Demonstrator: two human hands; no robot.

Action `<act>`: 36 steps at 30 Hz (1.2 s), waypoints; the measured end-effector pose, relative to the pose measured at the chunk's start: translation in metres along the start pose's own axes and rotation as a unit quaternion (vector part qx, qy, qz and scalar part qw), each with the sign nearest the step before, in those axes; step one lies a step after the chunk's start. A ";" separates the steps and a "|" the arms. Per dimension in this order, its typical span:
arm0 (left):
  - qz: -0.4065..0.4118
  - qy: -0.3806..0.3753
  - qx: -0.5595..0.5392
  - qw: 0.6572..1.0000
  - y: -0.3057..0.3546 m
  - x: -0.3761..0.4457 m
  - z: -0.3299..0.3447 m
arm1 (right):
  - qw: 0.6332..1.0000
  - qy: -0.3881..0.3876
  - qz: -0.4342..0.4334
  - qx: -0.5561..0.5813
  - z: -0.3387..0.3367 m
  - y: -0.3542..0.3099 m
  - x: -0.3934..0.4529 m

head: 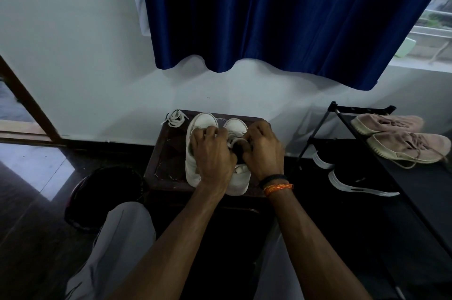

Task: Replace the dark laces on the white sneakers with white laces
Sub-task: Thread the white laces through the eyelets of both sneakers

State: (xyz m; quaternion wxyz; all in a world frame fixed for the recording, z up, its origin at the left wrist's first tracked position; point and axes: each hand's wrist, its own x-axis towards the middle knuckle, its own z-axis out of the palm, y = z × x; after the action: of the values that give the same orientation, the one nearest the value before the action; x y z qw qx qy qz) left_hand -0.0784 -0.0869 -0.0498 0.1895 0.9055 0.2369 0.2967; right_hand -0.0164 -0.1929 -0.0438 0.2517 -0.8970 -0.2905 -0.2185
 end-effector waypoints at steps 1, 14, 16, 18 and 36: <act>0.000 -0.002 0.005 1.000 0.000 0.001 0.000 | 1.000 0.003 0.003 0.005 0.000 -0.001 0.000; -0.029 -0.002 0.022 0.999 0.002 0.001 0.003 | 0.999 0.023 0.025 -0.034 0.000 -0.008 -0.003; -0.033 0.000 0.026 0.999 0.002 0.000 0.004 | 0.998 0.031 0.039 -0.024 0.001 -0.008 -0.005; -0.033 0.005 0.034 0.999 0.001 0.000 0.006 | 0.998 0.033 0.050 -0.021 0.002 -0.010 -0.006; -0.003 -0.009 -0.097 0.995 -0.014 0.002 -0.001 | 0.989 -0.049 0.131 -0.044 -0.009 -0.003 0.013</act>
State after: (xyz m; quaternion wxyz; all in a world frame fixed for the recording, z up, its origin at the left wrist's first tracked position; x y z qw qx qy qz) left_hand -0.0820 -0.0744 -0.0550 0.2798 0.8846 0.2082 0.3097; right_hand -0.0110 -0.1909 -0.0292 0.2241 -0.9471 -0.1721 -0.1522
